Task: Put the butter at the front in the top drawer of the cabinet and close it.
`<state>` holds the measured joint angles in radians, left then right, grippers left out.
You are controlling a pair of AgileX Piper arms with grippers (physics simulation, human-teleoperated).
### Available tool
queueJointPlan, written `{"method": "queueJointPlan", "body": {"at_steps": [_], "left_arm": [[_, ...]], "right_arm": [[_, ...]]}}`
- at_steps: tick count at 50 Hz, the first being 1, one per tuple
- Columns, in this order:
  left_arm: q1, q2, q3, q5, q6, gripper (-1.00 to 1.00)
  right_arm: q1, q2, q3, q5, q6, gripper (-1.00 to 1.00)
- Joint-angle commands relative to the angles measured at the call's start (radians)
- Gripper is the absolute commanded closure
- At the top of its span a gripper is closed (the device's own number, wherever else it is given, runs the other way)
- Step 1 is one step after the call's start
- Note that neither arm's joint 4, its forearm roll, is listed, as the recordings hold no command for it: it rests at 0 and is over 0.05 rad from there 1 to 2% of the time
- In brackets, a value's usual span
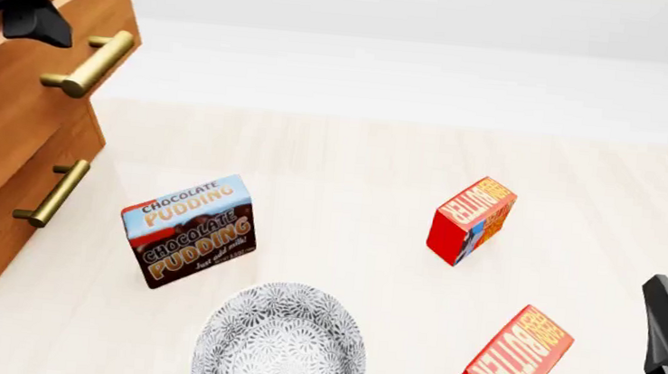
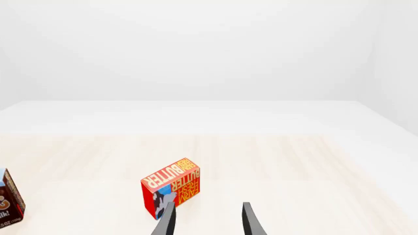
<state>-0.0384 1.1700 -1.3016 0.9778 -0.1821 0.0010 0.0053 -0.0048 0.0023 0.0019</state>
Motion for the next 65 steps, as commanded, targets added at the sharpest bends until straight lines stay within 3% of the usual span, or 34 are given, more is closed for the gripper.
{"method": "queueJointPlan", "body": {"at_steps": [1,28,65], "left_arm": [[-0.030,0.013,0.013,-0.015,-0.006,-1.00],[-0.153,0.067,0.026,-0.058,-0.068,-1.00],[-0.300,0.141,-0.027,-0.097,-0.111,-1.00]], "right_arm": [[0.000,-0.001,0.001,-0.001,0.000,-1.00],[0.000,-0.001,0.001,-0.001,0.000,-1.00],[0.000,-0.001,0.001,-0.001,0.000,-1.00]]}}
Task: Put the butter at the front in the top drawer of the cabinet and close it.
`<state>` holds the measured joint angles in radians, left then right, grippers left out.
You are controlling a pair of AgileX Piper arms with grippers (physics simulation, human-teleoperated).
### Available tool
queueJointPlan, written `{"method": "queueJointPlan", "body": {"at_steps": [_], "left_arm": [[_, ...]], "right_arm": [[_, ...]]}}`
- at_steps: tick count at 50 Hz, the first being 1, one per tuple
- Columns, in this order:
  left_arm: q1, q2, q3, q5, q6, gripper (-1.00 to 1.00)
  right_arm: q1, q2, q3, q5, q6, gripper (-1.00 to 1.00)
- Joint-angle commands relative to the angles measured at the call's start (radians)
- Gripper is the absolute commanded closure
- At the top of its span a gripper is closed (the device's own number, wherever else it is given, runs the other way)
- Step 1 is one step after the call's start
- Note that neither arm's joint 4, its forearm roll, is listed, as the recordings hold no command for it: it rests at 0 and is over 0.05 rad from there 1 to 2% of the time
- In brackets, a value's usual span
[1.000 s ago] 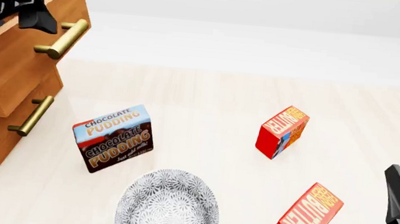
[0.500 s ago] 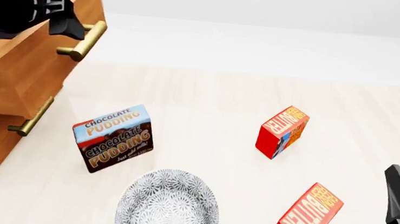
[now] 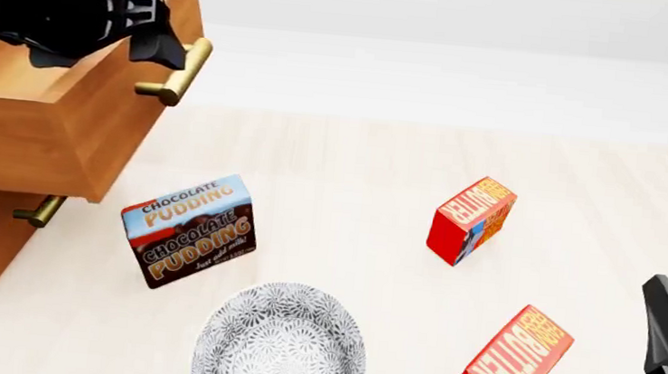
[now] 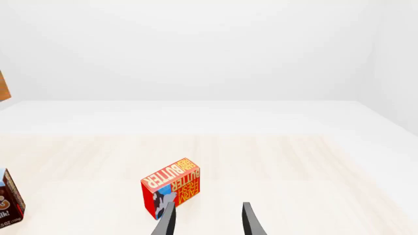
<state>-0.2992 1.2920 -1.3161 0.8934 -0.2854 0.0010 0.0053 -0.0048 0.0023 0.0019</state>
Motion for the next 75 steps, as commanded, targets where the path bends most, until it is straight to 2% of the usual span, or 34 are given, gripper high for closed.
{"method": "queueJointPlan", "body": {"at_steps": [1,27,28,38,44,60,64,66,68,69,72,75], "left_arm": [[-0.057,0.027,-0.029,-0.010,-0.012,-1.00],[-0.159,0.067,-0.062,-0.039,-0.040,-1.00],[-0.147,0.059,-0.094,-0.009,-0.022,-1.00],[-0.120,0.040,-0.188,0.089,0.022,-1.00],[-0.112,0.037,-0.287,0.168,0.065,-1.00],[-0.107,0.024,-0.380,0.261,0.107,-1.00],[-0.156,0.018,-0.416,0.277,0.115,-1.00],[-0.142,0.018,-0.432,0.299,0.158,-1.00],[-0.172,0.023,-0.458,0.304,0.154,-1.00],[-0.185,0.030,-0.471,0.307,0.184,-1.00],[-0.197,0.035,-0.504,0.318,0.194,-1.00],[-0.231,0.068,-0.537,0.323,0.256,-1.00]], "right_arm": [[0.000,-0.001,0.001,-0.001,0.000,-1.00],[0.000,-0.001,0.001,-0.001,0.000,-1.00],[0.000,-0.001,0.001,-0.001,0.000,-1.00],[0.000,-0.001,0.001,-0.001,0.000,-1.00],[0.000,-0.001,0.001,-0.001,-0.001,-1.00],[0.000,-0.001,0.001,-0.001,0.000,-1.00],[0.000,-0.001,0.001,-0.001,-0.001,-1.00],[0.000,-0.001,0.001,-0.001,-0.001,-1.00],[0.000,-0.001,0.001,-0.001,-0.001,-1.00],[0.000,-0.001,0.001,-0.001,-0.001,-1.00],[-0.001,-0.001,0.001,-0.001,0.000,-1.00],[0.000,-0.001,0.001,-0.001,0.000,-1.00]]}}
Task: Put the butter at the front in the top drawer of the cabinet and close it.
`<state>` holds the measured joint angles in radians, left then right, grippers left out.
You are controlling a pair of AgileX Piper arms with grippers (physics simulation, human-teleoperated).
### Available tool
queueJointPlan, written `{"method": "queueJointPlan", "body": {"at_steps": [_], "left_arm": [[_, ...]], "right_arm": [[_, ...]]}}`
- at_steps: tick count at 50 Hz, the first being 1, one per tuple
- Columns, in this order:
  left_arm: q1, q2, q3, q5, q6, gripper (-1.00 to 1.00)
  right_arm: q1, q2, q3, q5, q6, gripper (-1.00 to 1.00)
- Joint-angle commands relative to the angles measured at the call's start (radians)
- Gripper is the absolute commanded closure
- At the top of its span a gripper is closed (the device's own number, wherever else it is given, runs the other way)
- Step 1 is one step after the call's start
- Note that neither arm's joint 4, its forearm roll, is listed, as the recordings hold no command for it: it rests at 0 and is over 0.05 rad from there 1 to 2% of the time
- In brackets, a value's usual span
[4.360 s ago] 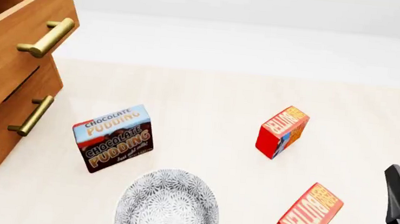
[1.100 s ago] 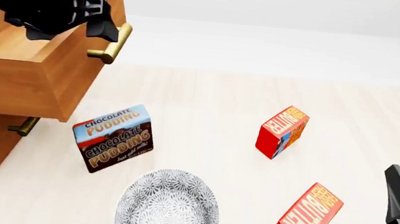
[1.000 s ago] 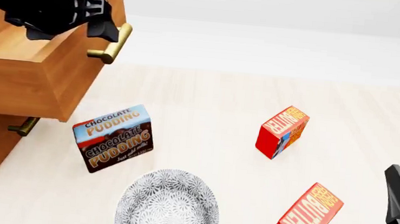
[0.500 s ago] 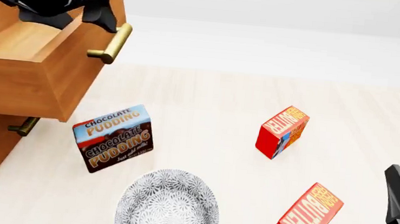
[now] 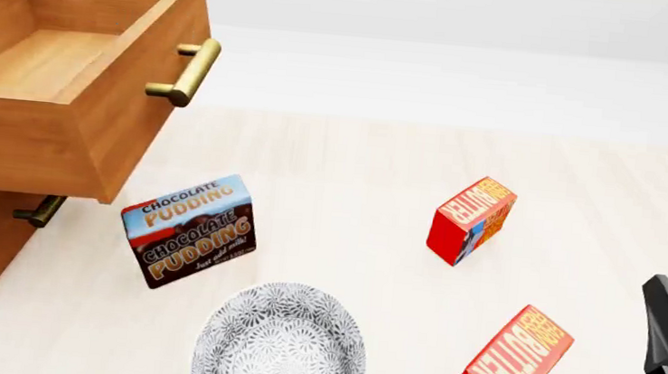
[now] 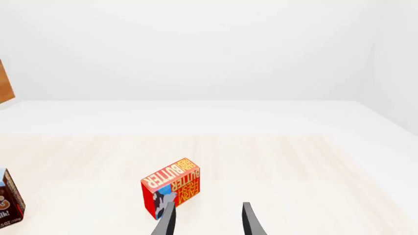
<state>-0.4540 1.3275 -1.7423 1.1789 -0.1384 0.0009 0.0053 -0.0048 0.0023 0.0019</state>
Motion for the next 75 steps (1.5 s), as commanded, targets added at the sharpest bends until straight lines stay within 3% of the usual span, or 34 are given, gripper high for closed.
{"method": "queueJointPlan", "body": {"at_steps": [1,7,8,18,27,54,75], "left_arm": [[-0.095,0.042,-0.132,0.036,0.102,-1.00],[-0.103,0.067,-0.147,0.039,0.131,-1.00],[-0.141,0.100,-0.165,0.039,0.138,-1.00],[-0.202,0.210,-0.253,0.035,0.119,-1.00],[-0.244,0.348,-0.398,0.040,0.118,-1.00],[-0.374,0.636,-0.680,0.039,0.045,-1.00],[-0.358,0.799,-0.807,0.040,0.059,-1.00]], "right_arm": [[0.000,-0.001,0.001,-0.001,0.000,-1.00],[0.000,-0.001,0.001,-0.001,0.000,-1.00],[0.000,-0.001,0.001,-0.001,0.000,-1.00],[0.000,-0.001,0.001,-0.001,0.000,-1.00],[0.000,-0.001,0.001,-0.001,0.000,-1.00],[0.000,-0.001,0.001,-0.001,-0.001,-1.00],[0.000,-0.001,0.001,-0.001,0.000,-1.00]]}}
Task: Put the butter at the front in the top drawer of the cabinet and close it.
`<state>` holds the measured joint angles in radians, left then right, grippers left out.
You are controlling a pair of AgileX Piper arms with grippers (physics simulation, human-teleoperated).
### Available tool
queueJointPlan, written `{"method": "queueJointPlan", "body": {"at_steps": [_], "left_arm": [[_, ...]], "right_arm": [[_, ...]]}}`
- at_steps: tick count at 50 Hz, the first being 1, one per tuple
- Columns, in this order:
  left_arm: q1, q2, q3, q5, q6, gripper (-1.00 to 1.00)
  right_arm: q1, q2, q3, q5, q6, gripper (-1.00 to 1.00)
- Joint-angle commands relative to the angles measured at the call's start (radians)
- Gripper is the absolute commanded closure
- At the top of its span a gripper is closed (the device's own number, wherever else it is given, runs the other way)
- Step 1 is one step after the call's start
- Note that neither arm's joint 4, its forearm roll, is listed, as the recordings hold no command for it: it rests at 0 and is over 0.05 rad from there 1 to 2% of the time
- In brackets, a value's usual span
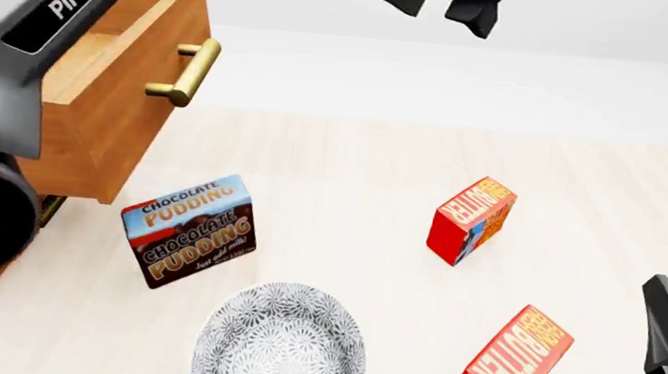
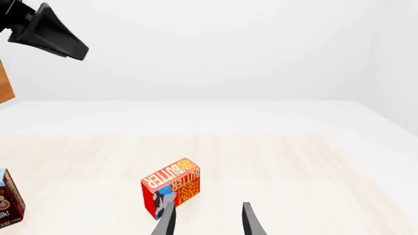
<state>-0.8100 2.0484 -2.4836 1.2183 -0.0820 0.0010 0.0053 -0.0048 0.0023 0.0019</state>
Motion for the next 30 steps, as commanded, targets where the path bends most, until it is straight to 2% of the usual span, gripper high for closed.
{"method": "queueJointPlan", "body": {"at_steps": [1,30], "left_arm": [[-0.001,0.085,-0.070,0.001,0.006,-1.00],[-0.016,0.283,-0.232,-0.003,0.003,-1.00]], "right_arm": [[0.000,-0.001,0.001,-0.001,0.000,-1.00],[0.000,-0.001,0.001,-0.001,0.000,-1.00]]}}
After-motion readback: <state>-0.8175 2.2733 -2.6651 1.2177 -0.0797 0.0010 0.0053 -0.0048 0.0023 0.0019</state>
